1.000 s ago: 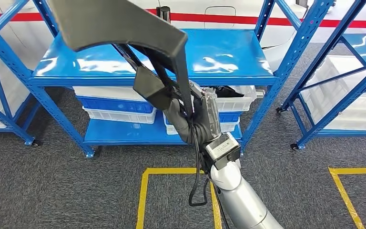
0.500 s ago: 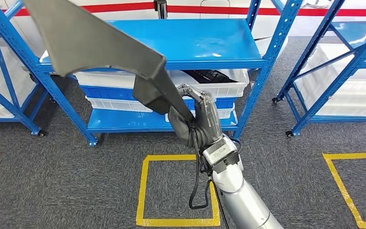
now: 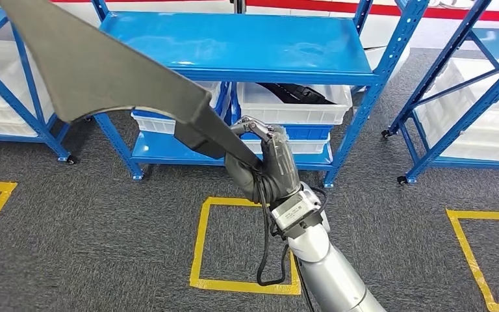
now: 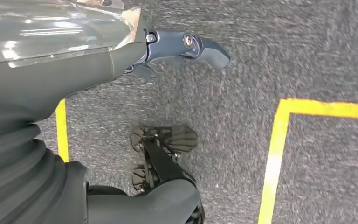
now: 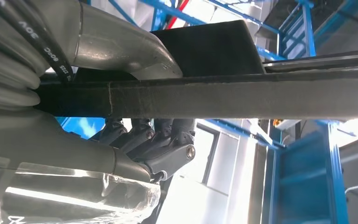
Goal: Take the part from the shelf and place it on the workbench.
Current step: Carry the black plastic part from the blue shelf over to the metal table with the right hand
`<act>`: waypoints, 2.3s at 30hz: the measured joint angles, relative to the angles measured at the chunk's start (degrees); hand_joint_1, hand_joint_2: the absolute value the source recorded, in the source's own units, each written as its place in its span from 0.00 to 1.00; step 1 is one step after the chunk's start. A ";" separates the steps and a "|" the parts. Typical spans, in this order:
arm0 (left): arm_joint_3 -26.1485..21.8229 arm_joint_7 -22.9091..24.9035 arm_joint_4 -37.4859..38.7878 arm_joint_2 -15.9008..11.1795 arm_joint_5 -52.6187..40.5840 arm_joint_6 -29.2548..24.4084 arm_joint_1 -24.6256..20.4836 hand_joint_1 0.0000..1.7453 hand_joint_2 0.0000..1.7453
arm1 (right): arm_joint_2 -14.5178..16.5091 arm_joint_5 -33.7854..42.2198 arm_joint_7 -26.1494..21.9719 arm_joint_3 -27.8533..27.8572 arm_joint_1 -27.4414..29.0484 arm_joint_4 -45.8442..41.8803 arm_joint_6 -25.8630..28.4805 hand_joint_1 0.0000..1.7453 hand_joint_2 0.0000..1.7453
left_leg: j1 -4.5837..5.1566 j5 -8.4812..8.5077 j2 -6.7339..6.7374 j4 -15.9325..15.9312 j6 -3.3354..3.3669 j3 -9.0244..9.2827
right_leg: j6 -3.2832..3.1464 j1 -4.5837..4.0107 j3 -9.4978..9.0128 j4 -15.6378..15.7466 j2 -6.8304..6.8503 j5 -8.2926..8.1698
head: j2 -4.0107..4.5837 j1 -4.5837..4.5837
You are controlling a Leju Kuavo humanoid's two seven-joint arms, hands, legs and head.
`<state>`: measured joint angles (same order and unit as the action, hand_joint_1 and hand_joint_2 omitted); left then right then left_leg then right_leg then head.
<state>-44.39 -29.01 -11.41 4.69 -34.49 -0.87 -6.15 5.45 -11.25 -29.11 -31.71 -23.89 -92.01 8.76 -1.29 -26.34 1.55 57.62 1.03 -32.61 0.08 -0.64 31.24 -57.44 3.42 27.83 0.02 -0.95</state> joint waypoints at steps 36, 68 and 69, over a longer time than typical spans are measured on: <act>-0.35 -1.96 -0.01 0.44 -0.90 -2.75 0.44 0.00 1.00 | -0.93 -3.48 0.00 0.87 3.54 -1.56 -1.73 1.00 1.00 | 0.35 1.79 -2.87 -0.31 1.62 -1.90 | 0.29 0.87 7.21 -16.21 -3.01 7.18 | -0.01 0.28; -0.59 -3.08 -0.41 0.11 -2.22 -3.37 0.02 0.00 1.00 | -2.98 -5.25 -3.89 6.87 10.90 -5.85 -0.80 1.00 1.00 | 0.73 1.79 -4.43 -0.28 2.01 -1.86 | 1.42 1.25 6.77 -15.46 -3.18 6.52 | 0.01 0.32; -0.59 -3.08 -0.41 0.13 -2.23 -3.35 0.04 0.00 1.00 | -3.04 -5.25 -3.89 6.95 10.96 -5.86 -0.79 1.00 1.00 | 0.72 1.81 -5.19 -0.20 1.92 -1.85 | 2.04 1.42 5.21 -12.09 -3.51 4.87 | 0.01 0.32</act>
<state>-44.98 -32.09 -11.82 4.82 -36.72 -4.22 -6.11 2.41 -16.50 -33.00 -24.76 -12.93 -97.88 7.98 -0.57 -24.53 -3.64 57.43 2.95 -34.46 2.11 0.77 36.45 -69.53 -0.09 32.69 0.02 -0.63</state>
